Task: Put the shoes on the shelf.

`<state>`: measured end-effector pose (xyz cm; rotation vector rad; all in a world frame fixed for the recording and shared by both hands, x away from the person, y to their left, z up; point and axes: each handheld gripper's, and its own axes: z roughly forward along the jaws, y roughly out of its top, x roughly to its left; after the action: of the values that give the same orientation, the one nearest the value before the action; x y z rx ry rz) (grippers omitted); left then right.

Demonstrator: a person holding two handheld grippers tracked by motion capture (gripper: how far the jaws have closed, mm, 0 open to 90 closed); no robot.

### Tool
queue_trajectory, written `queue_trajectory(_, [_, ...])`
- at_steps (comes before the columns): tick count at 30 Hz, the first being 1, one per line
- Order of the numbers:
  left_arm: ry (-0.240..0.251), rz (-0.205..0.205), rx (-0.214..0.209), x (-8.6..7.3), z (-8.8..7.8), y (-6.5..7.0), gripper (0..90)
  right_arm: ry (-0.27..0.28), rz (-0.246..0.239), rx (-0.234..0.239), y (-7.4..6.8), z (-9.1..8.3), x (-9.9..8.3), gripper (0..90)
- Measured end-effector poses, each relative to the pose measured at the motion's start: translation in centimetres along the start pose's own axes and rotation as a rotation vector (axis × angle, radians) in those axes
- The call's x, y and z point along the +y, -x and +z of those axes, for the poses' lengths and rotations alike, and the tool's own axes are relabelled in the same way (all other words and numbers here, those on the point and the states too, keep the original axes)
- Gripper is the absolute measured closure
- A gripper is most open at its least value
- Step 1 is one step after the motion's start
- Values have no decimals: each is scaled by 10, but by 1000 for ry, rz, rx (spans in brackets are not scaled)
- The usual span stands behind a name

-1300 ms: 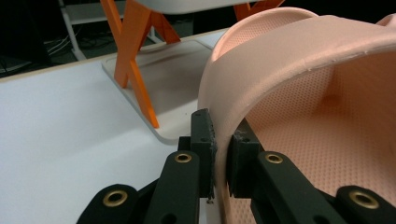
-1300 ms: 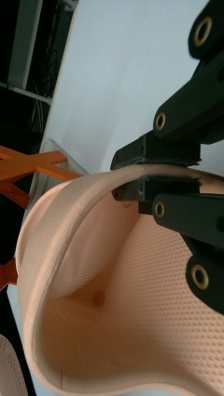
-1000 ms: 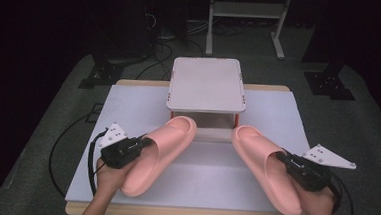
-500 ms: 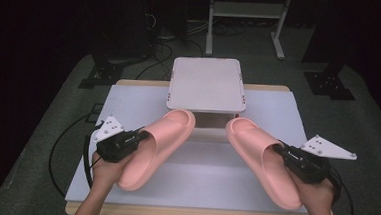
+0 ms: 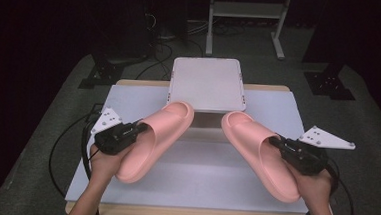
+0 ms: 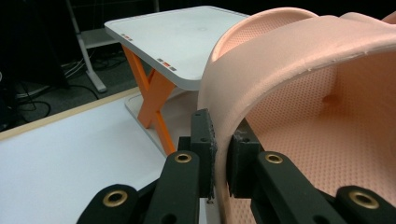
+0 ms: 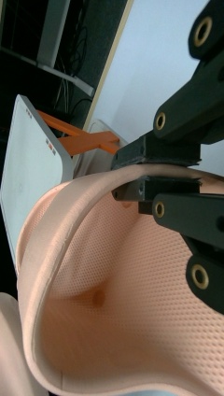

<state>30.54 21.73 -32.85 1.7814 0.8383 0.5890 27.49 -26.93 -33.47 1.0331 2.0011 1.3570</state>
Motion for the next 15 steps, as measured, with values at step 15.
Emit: queue_trajectory(15, [-7,-33,9,4,11,-12,833,-10,-4,70,3,20,17,840])
